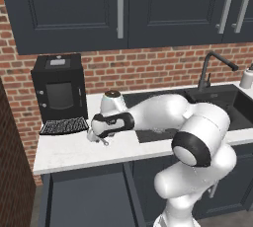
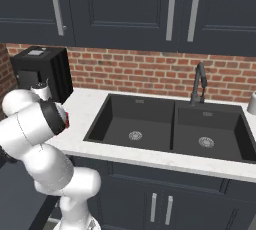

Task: Pick the measuring cup from the drawer and place it on the counter.

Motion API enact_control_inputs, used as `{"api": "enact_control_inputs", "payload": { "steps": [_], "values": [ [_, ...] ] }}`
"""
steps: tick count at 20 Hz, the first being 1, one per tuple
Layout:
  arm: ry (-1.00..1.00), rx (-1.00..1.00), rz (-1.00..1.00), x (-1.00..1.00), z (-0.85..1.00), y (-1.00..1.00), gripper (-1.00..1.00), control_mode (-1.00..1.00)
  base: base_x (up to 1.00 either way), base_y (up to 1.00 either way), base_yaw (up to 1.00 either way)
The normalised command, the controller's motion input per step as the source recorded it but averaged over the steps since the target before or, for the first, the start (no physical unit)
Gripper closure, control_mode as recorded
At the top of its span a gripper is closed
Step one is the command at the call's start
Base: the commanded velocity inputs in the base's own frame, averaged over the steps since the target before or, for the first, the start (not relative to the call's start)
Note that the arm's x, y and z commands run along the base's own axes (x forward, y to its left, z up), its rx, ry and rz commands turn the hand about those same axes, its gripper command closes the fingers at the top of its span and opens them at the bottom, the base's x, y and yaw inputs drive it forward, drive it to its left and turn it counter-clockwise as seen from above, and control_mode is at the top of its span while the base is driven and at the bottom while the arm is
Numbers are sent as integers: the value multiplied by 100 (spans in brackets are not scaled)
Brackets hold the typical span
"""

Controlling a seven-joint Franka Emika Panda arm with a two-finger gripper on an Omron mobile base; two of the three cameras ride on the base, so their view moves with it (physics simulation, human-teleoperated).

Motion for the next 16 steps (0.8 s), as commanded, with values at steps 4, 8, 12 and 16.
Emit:
{"api": "enact_control_inputs", "payload": {
  "steps": [4, 8, 12, 16],
  "values": [
    [-6, 0, -4, -52, 100, -57, -100, -100, 0, 0, 0],
    [-1, 2, -7, -51, 94, -93, -100, -100, 0, 0, 0],
    [0, 5, -13, -32, 81, -100, -100, -100, 0, 0, 0],
    [0, 6, -16, -54, 64, -95, -100, -100, 0, 0, 0]
  ]
}}
